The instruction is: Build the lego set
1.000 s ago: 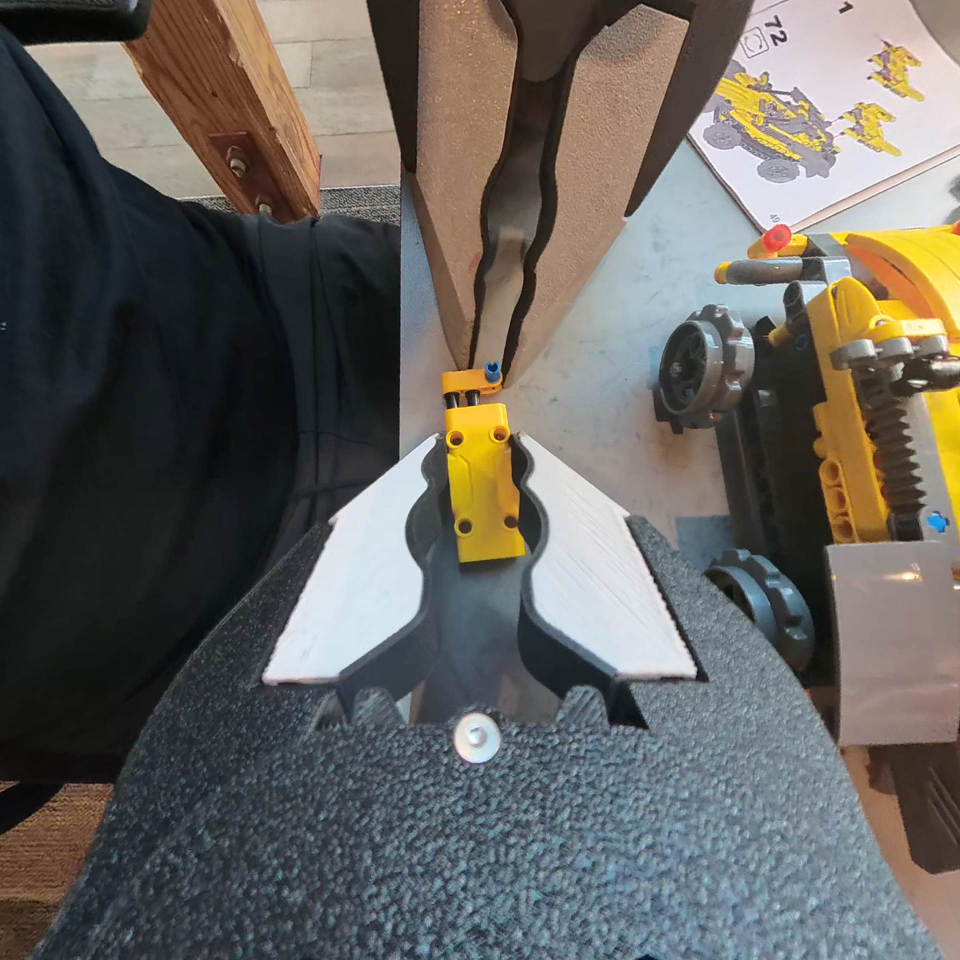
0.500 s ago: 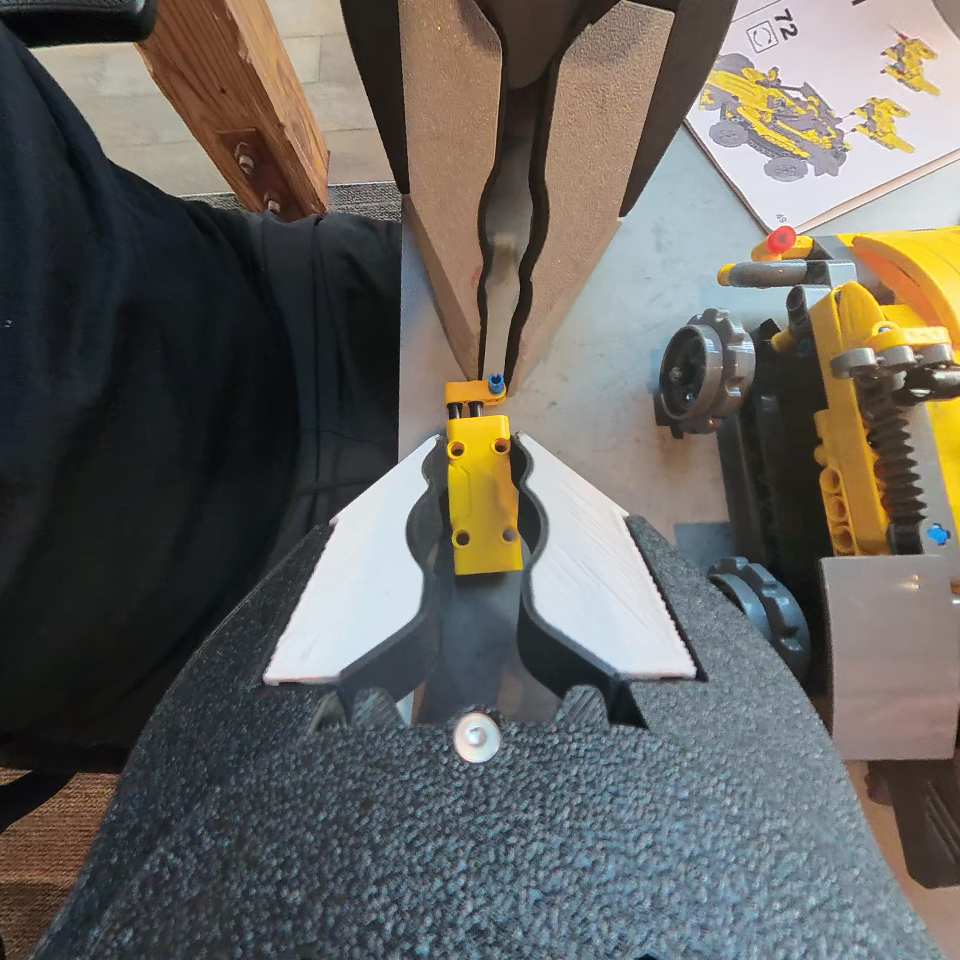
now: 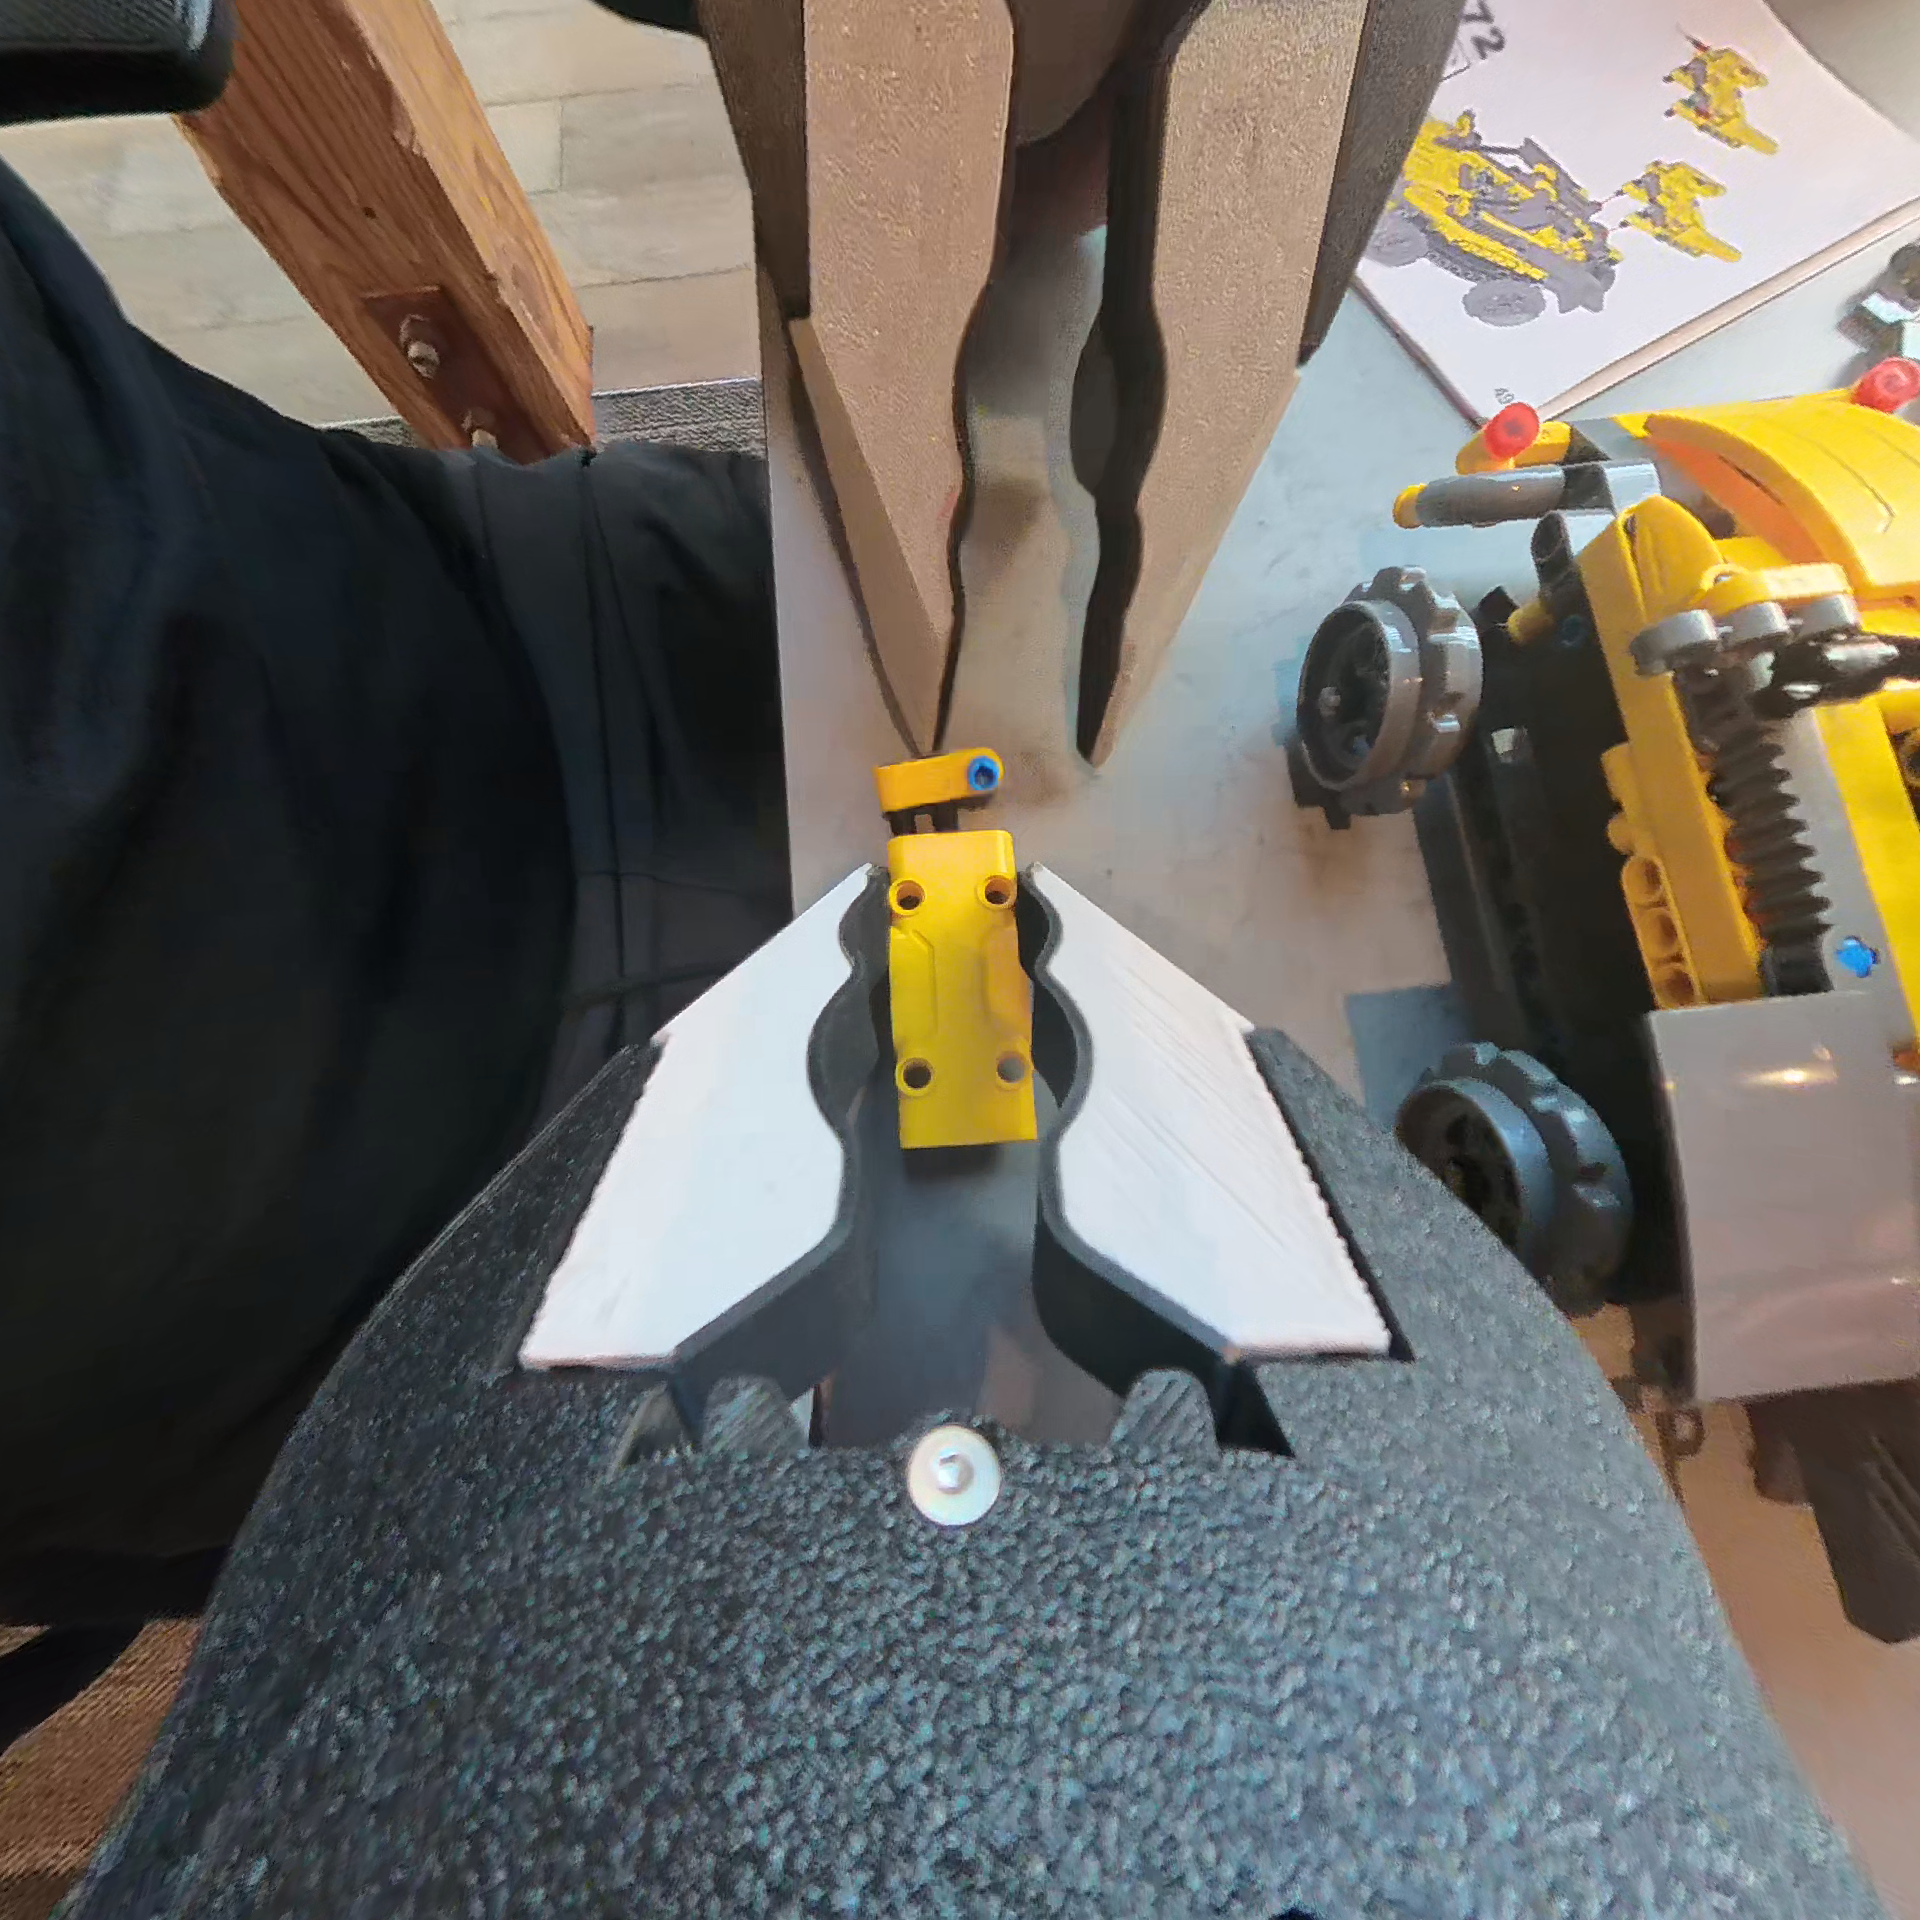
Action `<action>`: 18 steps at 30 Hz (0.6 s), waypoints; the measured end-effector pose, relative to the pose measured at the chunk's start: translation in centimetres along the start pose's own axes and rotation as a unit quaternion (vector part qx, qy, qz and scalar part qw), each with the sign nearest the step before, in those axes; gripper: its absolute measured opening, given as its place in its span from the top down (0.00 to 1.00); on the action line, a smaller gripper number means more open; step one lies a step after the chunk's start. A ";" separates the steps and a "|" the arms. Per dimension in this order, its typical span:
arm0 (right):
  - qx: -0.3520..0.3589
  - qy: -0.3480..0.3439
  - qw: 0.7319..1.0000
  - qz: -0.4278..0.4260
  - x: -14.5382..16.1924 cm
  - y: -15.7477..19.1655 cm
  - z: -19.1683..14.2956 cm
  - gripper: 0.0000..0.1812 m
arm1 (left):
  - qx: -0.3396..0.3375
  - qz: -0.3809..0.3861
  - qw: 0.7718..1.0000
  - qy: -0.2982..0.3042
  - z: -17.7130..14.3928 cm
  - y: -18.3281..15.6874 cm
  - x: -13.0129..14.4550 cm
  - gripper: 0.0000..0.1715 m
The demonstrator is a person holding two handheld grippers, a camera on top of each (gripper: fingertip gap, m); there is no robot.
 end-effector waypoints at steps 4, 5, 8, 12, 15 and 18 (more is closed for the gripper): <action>0.007 0.000 1.000 0.010 0.1 0.0 -0.1 0.87 | 0.008 -0.003 1.000 0.001 0.3 -0.6 -0.2 0.77; 0.009 0.000 1.000 0.010 0.1 0.1 -0.1 0.87 | 0.006 -0.005 1.000 0.004 0.4 -0.7 -0.1 0.76; 0.013 0.001 1.000 0.009 0.1 0.1 -0.1 0.86 | -0.003 -0.012 1.000 0.011 0.6 -0.8 -0.1 0.83; 0.024 0.001 1.000 0.008 0.6 -0.2 -0.5 0.85 | -0.032 -0.017 0.999 0.013 0.8 -1.1 -0.1 0.88; 0.042 -0.005 0.999 0.024 1.2 -0.7 -1.1 0.83 | -0.046 -0.024 0.999 0.011 0.8 -1.2 -0.1 0.88; 0.069 -0.040 0.996 0.049 1.4 -0.8 -2.2 0.83 | -0.095 -0.006 0.995 0.007 0.7 -1.4 0.0 0.89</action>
Point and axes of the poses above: each gripper's, where its closed fingertips meet, z out along the fingers, x out of its underside, y = z × x across the jaws, the point moved 7 cm from there along -z, back along the fingers, and after that the axes turned 11 degrees about y, right-handed, at the moved point
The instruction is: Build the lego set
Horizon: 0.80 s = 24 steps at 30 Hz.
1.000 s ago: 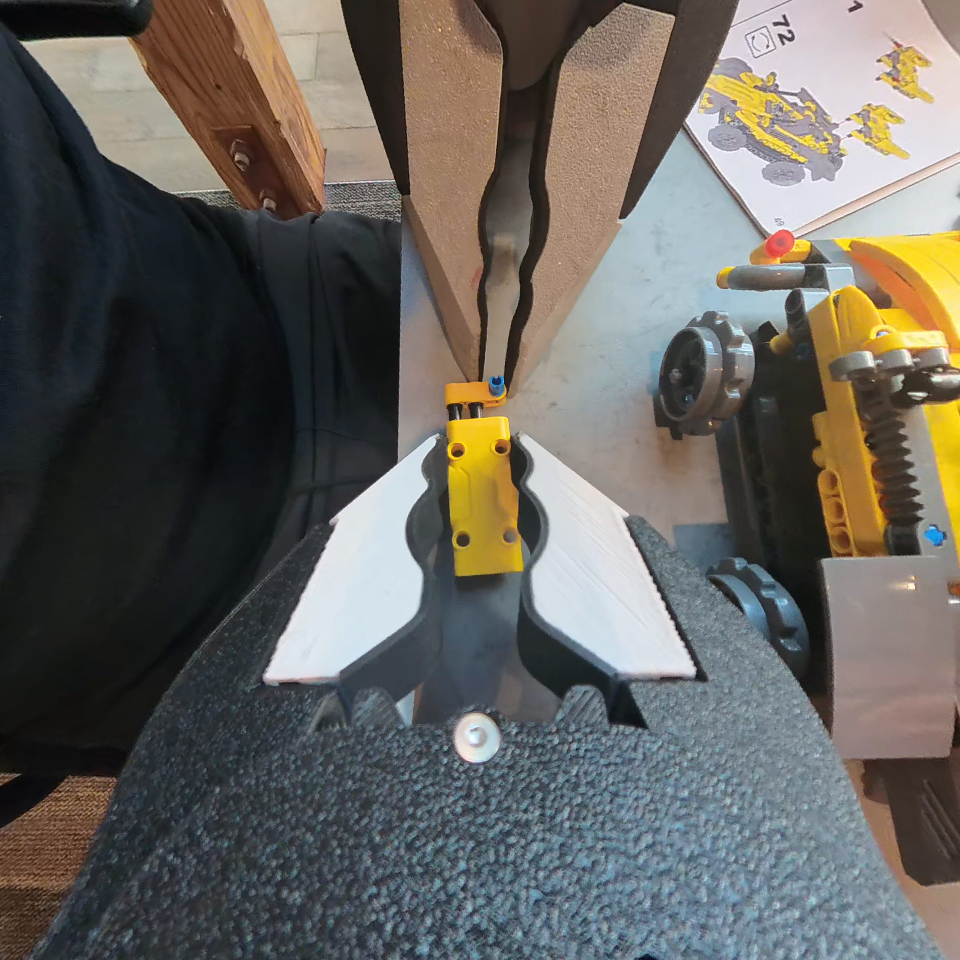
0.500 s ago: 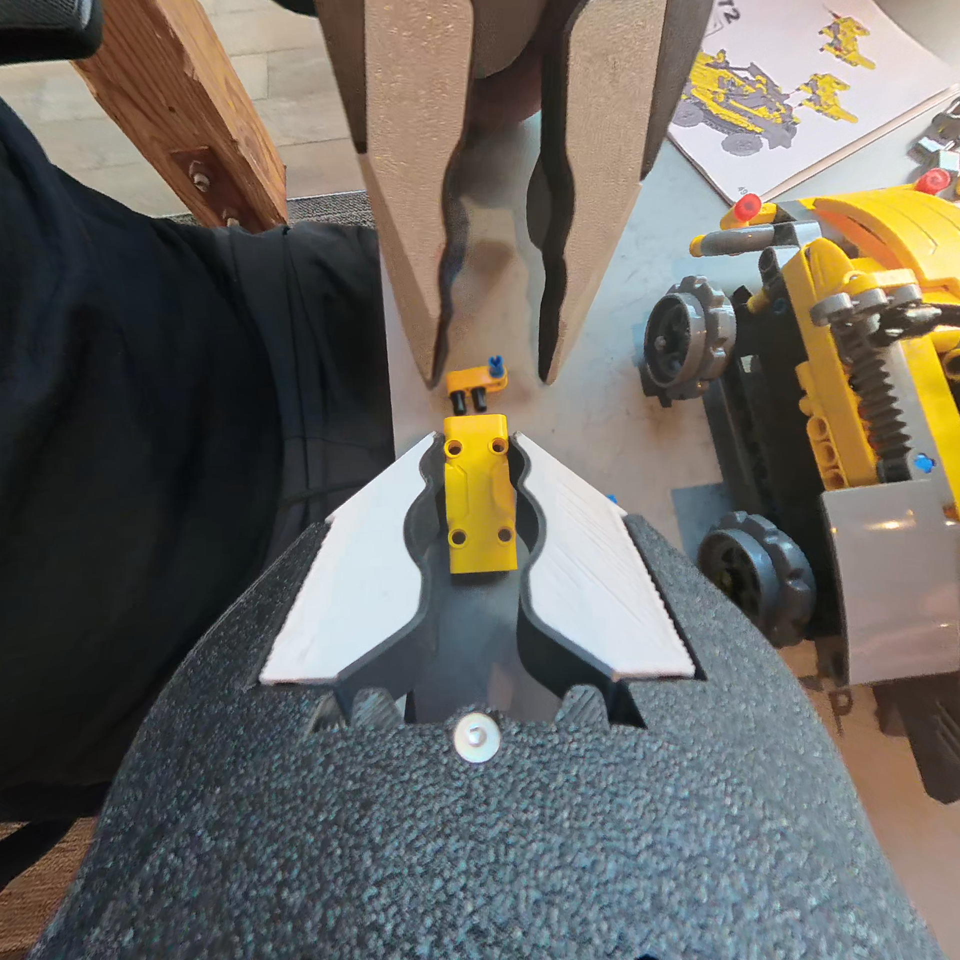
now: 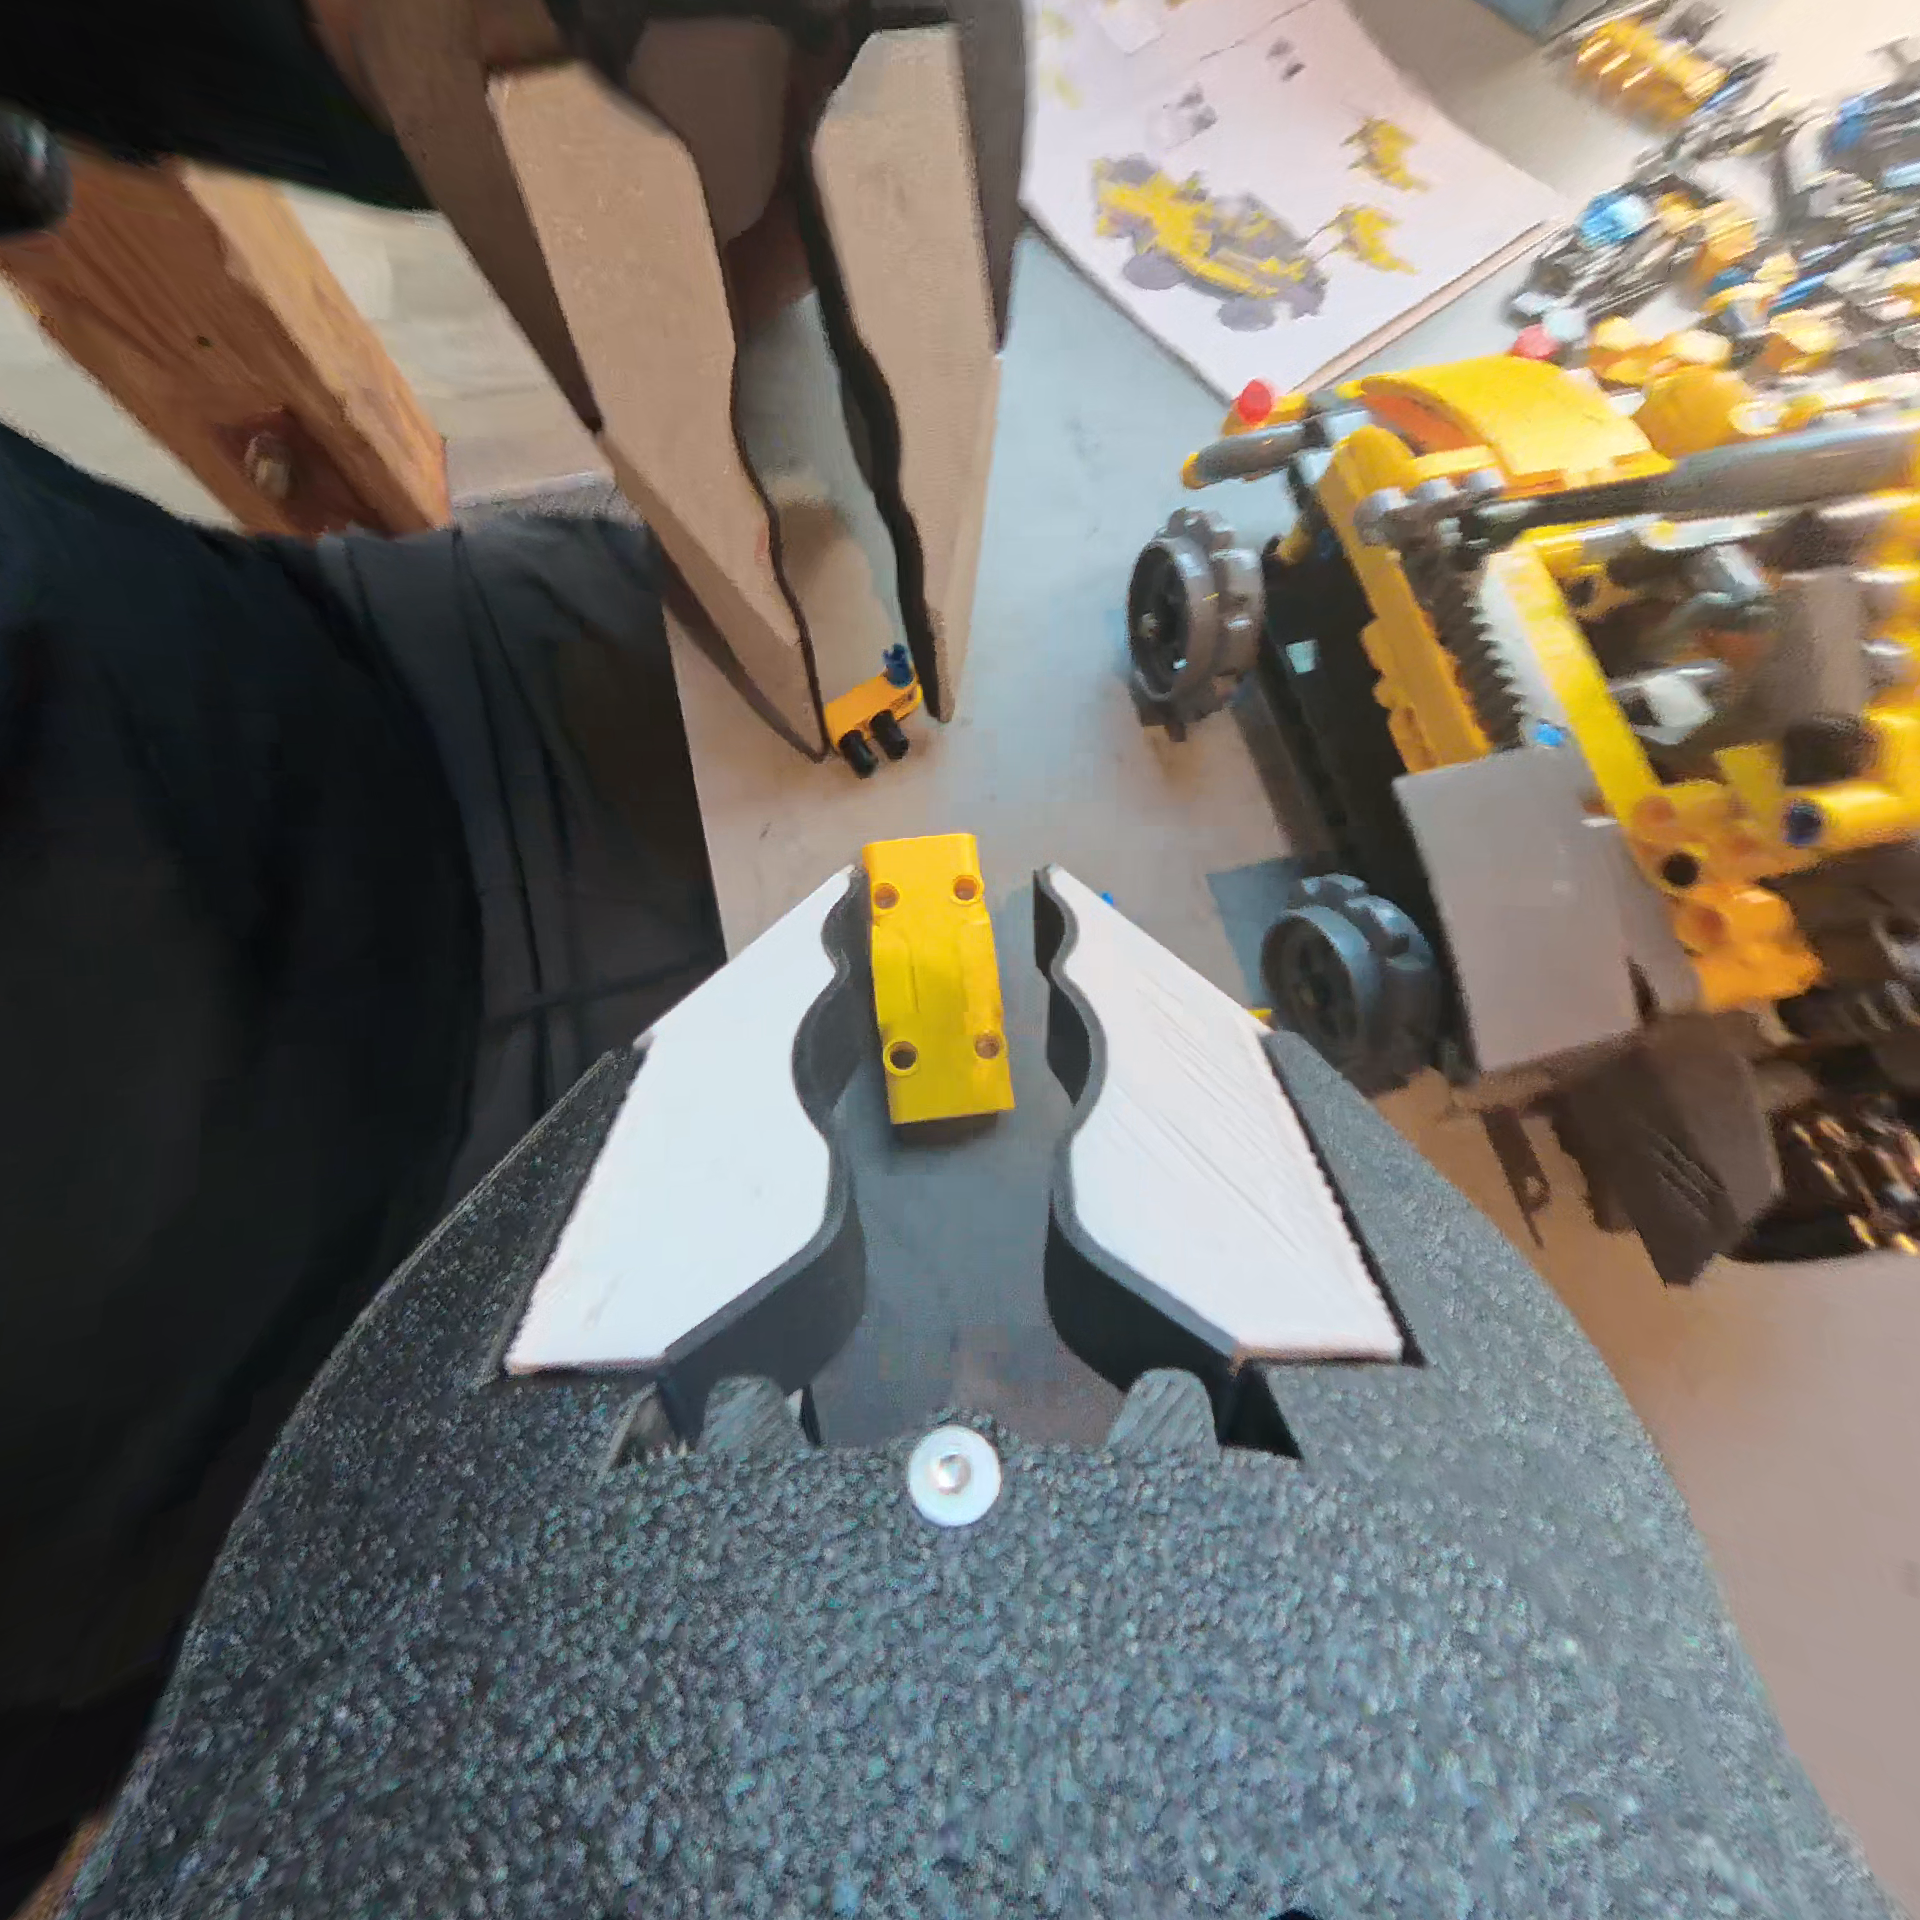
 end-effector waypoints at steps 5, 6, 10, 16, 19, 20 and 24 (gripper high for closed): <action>-0.021 -0.120 0.986 0.117 -1.0 0.4 -2.0 0.85 | -0.101 0.063 0.987 -0.103 -2.1 -1.1 -0.6 0.89; -0.049 -0.137 0.978 0.151 -1.3 0.6 -1.8 0.85 | -0.121 0.074 0.980 -0.143 -2.7 -1.5 -0.9 0.89; -0.153 -0.211 0.940 0.221 -2.9 1.7 -1.6 0.87 | -0.190 0.098 0.955 -0.205 -3.9 -2.6 -1.3 0.89; -0.174 -0.230 0.924 0.249 -3.7 2.4 -1.2 0.91 | -0.243 0.109 0.939 -0.218 -4.4 -3.7 -1.3 0.89; -0.169 -0.237 0.922 0.256 -3.9 2.6 -1.2 0.96 | -0.268 0.123 0.930 -0.220 -4.6 -4.2 -1.5 0.89; -0.165 -0.236 0.923 0.254 -4.0 2.7 -1.3 0.96 | -0.271 0.124 0.929 -0.220 -4.6 -4.3 -1.5 0.89; -0.141 -0.206 0.941 0.226 -4.1 2.8 -1.6 0.97 | -0.245 0.107 0.938 -0.222 -4.6 -4.5 -1.4 0.89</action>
Point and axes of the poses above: each gripper's, where its closed fingertips meet, z out along the fingers, x out of its underside, y = z × x across the jaws, the point moved 7 cm from there along -z, back along the fingers, and after that the axes turned 11 degrees about y, right-handed, at the moved point
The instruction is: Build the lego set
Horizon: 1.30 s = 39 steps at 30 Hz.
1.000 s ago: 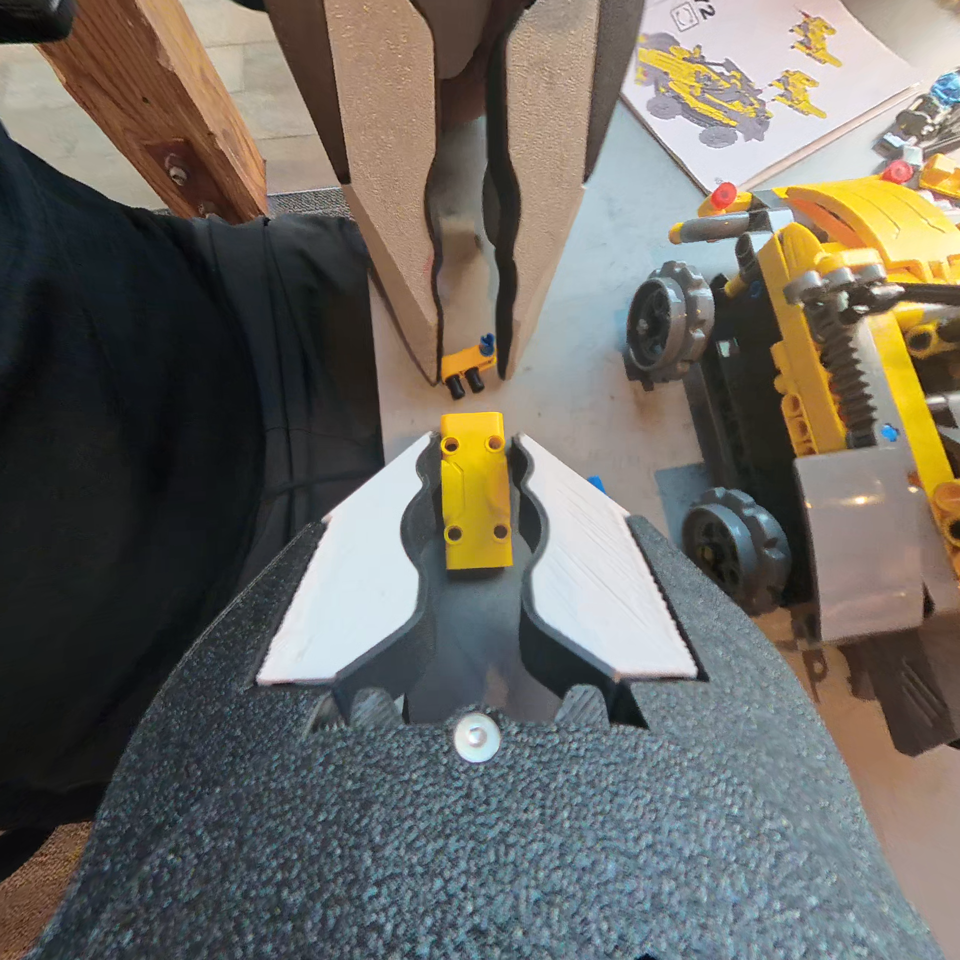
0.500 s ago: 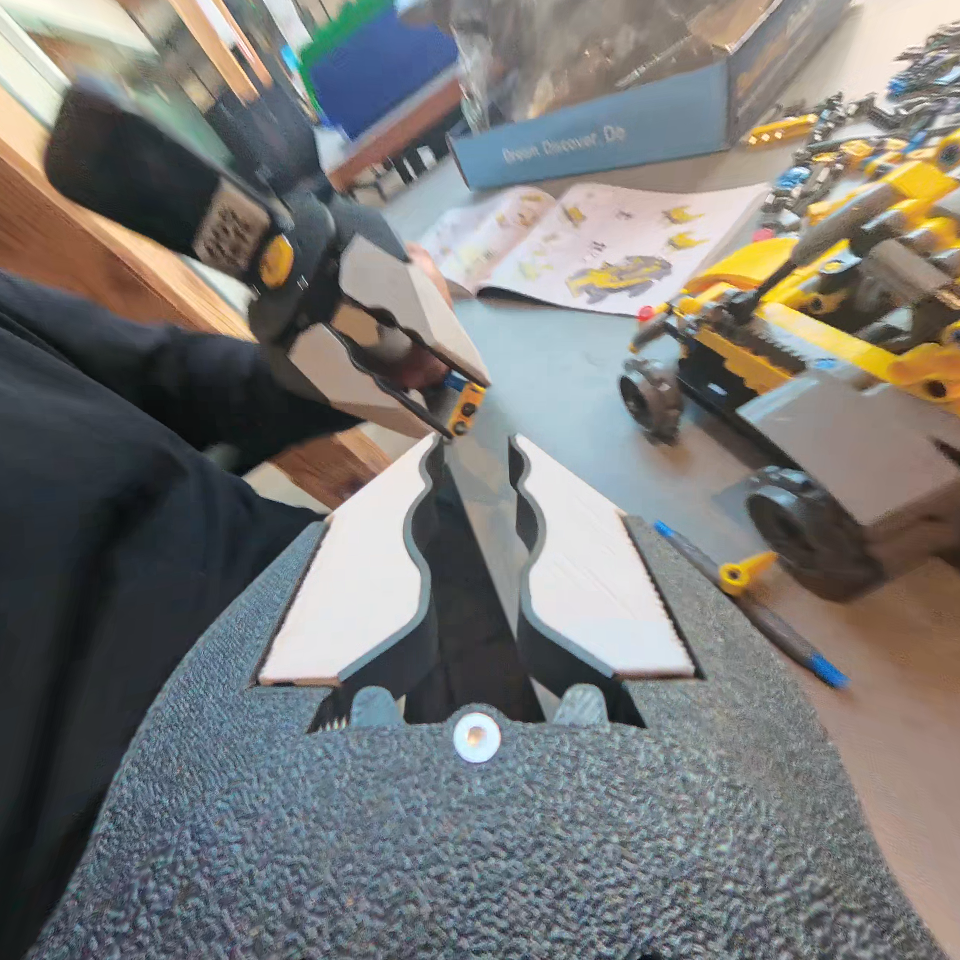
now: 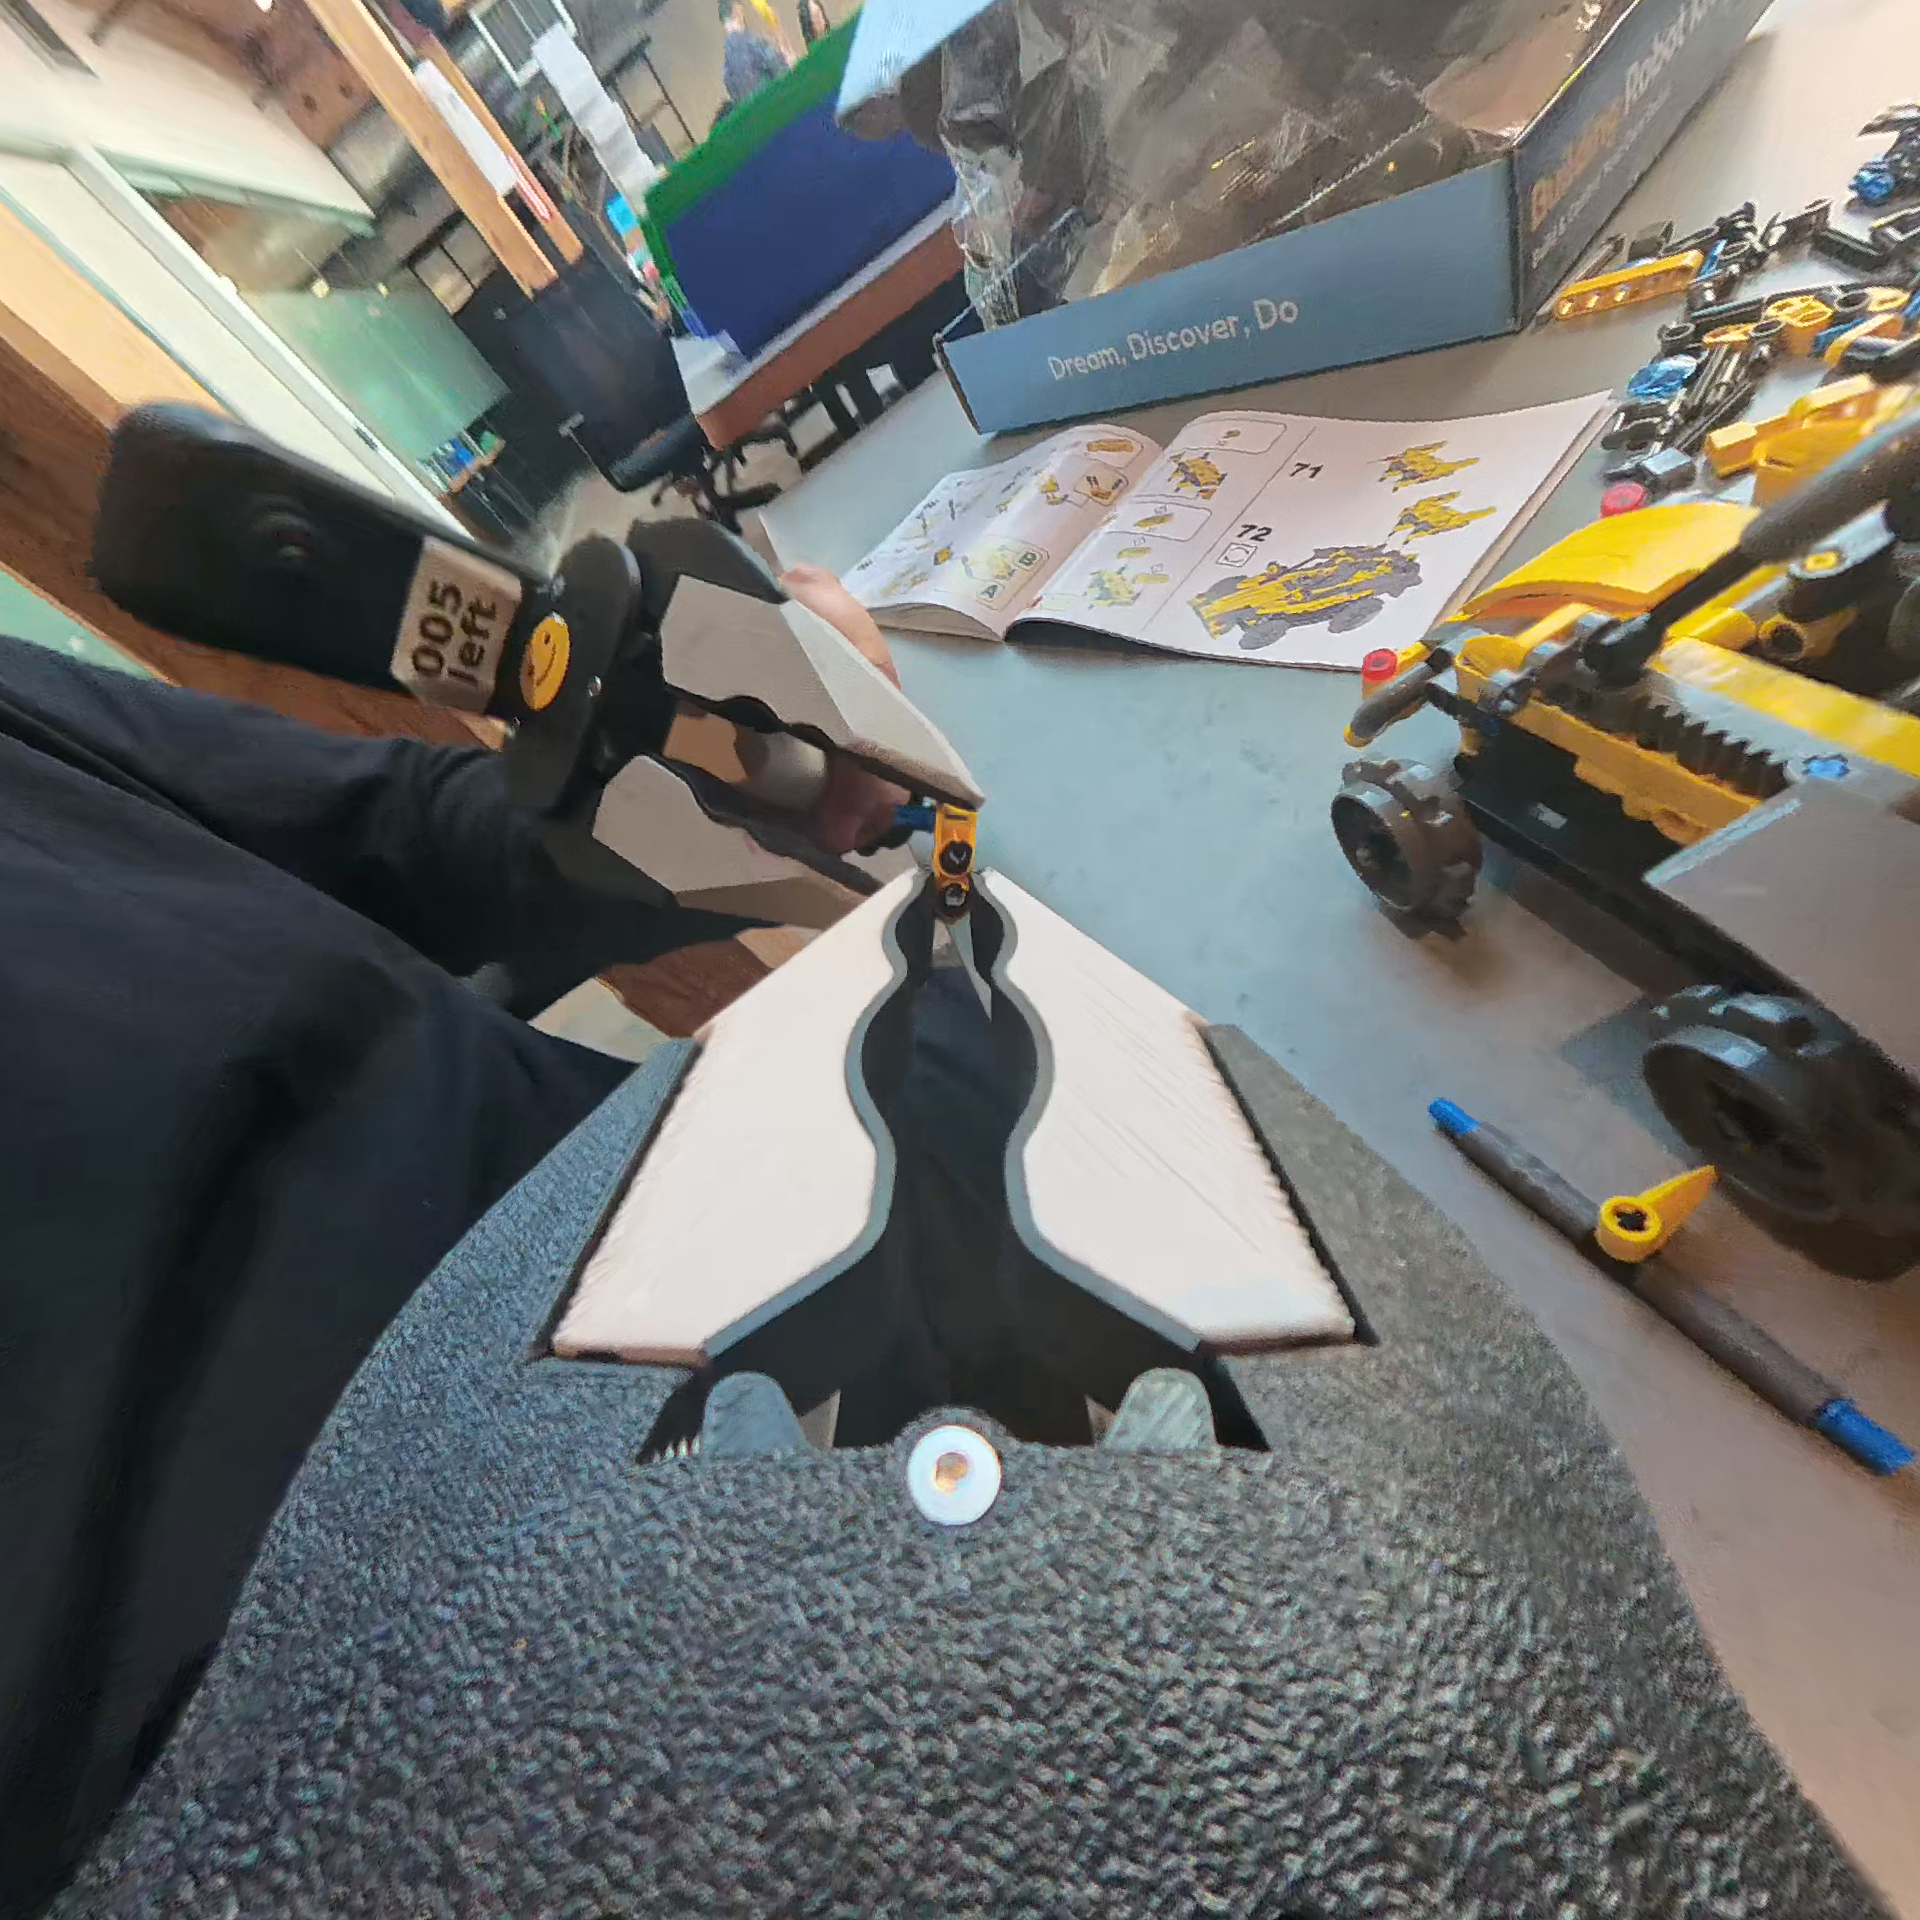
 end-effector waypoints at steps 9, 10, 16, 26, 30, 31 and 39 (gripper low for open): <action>0.056 0.123 0.982 -0.132 -0.7 1.3 -0.1 0.97 | 0.153 -0.072 0.984 0.053 -0.5 1.4 0.9 0.85; 0.065 0.135 0.978 -0.142 -0.7 1.3 0.0 0.97 | 0.159 -0.071 0.984 0.046 -0.6 1.3 0.8 0.85; 0.065 0.145 0.975 -0.157 -0.4 1.6 0.8 0.97 | 0.172 -0.043 0.983 0.057 -0.1 0.4 1.4 0.92; -0.022 -0.021 0.993 -0.118 -1.0 2.0 -1.0 0.85 | 0.051 -0.031 0.997 -0.041 -1.4 1.3 -0.1 0.92; 0.001 -0.038 0.991 -0.128 -1.1 2.1 -1.0 0.92 | 0.054 -0.047 0.995 -0.074 -1.7 1.2 -0.7 0.92; 0.011 -0.040 0.990 -0.134 -1.2 2.1 -1.0 0.92 | 0.057 -0.045 0.994 -0.076 -1.7 1.0 -0.8 0.92; 0.020 -0.037 0.985 -0.170 -1.3 3.3 -0.8 0.96 | 0.058 -0.043 0.993 -0.089 -1.8 0.3 -1.4 0.92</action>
Point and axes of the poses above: each gripper's, where its closed fingertips meet, z out along the fingers, x out of its underside, y = z × x across the jaws, the point moved 7 cm from there along -z, back along the fingers, and after that the axes turned 11 degrees about y, right-handed, at the moved point
